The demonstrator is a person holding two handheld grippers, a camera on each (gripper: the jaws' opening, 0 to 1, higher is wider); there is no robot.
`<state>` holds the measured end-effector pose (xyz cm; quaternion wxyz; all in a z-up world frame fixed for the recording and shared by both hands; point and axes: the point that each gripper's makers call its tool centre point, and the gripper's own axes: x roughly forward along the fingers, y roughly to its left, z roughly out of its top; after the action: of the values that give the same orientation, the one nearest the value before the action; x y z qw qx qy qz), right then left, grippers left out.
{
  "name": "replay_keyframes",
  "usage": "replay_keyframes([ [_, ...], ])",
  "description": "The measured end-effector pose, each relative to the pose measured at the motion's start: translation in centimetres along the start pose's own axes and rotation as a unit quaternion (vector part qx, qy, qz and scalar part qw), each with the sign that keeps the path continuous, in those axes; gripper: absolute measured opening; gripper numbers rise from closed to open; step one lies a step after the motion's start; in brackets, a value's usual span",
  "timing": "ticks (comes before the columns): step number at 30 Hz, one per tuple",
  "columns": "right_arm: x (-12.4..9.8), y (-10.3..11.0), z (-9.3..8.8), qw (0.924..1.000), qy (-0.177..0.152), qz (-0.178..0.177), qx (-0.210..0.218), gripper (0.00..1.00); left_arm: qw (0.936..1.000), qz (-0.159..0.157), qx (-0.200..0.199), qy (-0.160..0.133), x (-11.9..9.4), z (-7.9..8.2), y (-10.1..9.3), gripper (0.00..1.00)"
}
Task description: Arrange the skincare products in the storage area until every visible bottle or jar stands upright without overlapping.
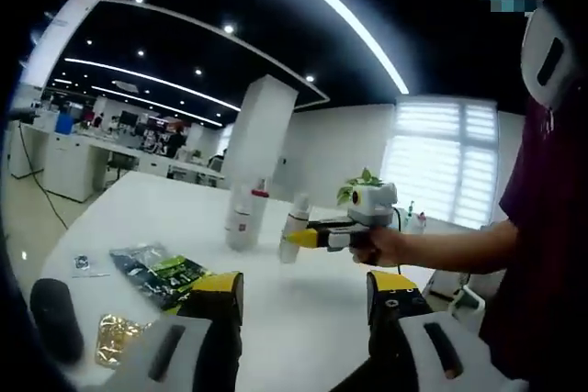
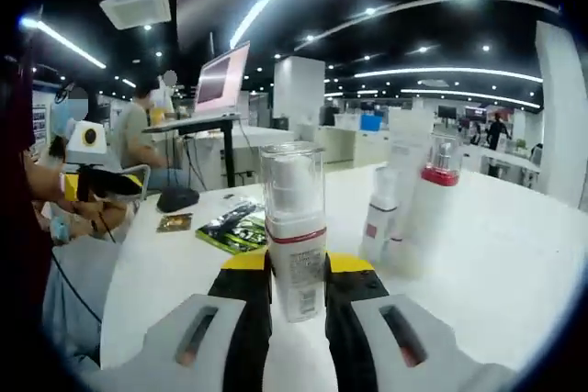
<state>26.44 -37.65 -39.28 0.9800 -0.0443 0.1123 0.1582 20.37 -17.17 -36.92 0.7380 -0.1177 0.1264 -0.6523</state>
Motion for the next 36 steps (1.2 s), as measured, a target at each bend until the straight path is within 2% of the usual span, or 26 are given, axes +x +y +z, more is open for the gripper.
replay_keyframes([
  [1,0.2,-1.1,-0.4,0.9999,0.001,-0.010,0.001,0.19,1.0000,0.000,0.001,0.000,0.0,0.0,0.0,0.55],
  [4,0.7,-2.6,-1.1,0.9999,-0.003,-0.012,0.010,0.19,1.0000,-0.001,0.004,0.001,0.0,0.2,0.1,0.55],
  [6,1.1,-3.2,-1.9,0.9998,0.013,-0.016,-0.005,0.19,1.0000,0.001,0.004,0.000,-0.1,0.3,0.3,0.55],
  [13,2.8,-3.9,-2.9,0.9992,0.030,-0.006,-0.024,0.19,0.9999,0.010,0.002,0.003,-0.5,0.0,0.8,0.54],
  [14,2.9,-4.1,-2.6,0.9995,0.019,-0.007,-0.024,0.19,0.9999,0.011,0.001,0.003,-0.6,-0.1,0.8,0.54],
  [17,3.2,-4.7,-2.6,0.9998,0.012,-0.010,-0.016,0.19,0.9999,0.014,-0.001,0.006,-0.8,-0.2,1.0,0.53],
  [20,3.3,-4.7,-2.5,0.9996,-0.003,0.000,-0.027,0.20,0.9998,0.017,-0.001,0.006,-0.9,-0.2,1.2,0.52],
  [26,3.6,-4.8,-2.5,0.9994,-0.013,0.014,-0.029,0.20,0.9998,0.020,-0.004,0.005,-0.8,-0.1,1.6,0.52],
  [33,3.8,-5.0,-3.0,0.9996,-0.009,0.017,-0.022,0.20,0.9997,0.021,0.000,0.009,-0.8,-0.4,1.5,0.52],
  [36,3.9,-4.7,-2.9,0.9992,-0.007,0.022,-0.032,0.20,0.9997,0.024,0.000,0.010,-1.0,-0.4,1.7,0.52],
])
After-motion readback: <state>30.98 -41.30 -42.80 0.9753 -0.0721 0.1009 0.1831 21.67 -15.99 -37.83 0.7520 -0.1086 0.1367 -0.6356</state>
